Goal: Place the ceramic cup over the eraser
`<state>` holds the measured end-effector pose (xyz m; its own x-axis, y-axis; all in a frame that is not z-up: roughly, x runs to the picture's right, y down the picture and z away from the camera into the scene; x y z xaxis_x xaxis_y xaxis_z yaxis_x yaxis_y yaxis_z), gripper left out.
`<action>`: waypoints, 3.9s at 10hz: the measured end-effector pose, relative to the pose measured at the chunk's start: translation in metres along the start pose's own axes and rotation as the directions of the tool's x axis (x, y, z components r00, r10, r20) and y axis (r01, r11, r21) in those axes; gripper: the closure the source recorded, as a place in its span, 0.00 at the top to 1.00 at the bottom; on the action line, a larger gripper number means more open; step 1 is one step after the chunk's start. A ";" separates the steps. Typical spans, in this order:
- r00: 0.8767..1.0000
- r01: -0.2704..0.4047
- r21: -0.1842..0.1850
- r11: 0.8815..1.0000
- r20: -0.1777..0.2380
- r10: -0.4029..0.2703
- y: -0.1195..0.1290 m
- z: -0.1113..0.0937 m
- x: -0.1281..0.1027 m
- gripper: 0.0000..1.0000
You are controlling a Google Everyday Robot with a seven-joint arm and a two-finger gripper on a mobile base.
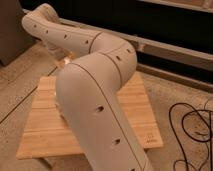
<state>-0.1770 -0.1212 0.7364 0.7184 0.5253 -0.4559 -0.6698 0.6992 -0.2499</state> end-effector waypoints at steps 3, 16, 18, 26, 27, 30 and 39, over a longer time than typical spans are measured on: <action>0.999 -0.046 -0.014 0.999 -0.018 0.046 0.004 0.007 0.016 0.00; 0.990 -0.097 -0.078 0.992 0.096 0.104 -0.014 0.060 0.035 0.00; 0.990 -0.088 -0.089 0.992 0.100 0.097 -0.014 0.065 0.031 0.00; 0.996 -0.028 -0.123 0.992 0.085 0.039 -0.006 0.084 0.009 0.00; 0.996 -0.024 -0.128 0.991 0.079 0.035 -0.005 0.087 0.008 0.00; 0.998 -0.015 -0.140 0.990 0.058 0.024 -0.002 0.096 0.006 0.00; 0.993 0.083 -0.172 0.982 -0.069 -0.096 0.009 0.150 0.001 0.00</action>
<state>-0.1543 -0.0418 0.8624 0.7646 0.4216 -0.4874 -0.6305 0.6463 -0.4299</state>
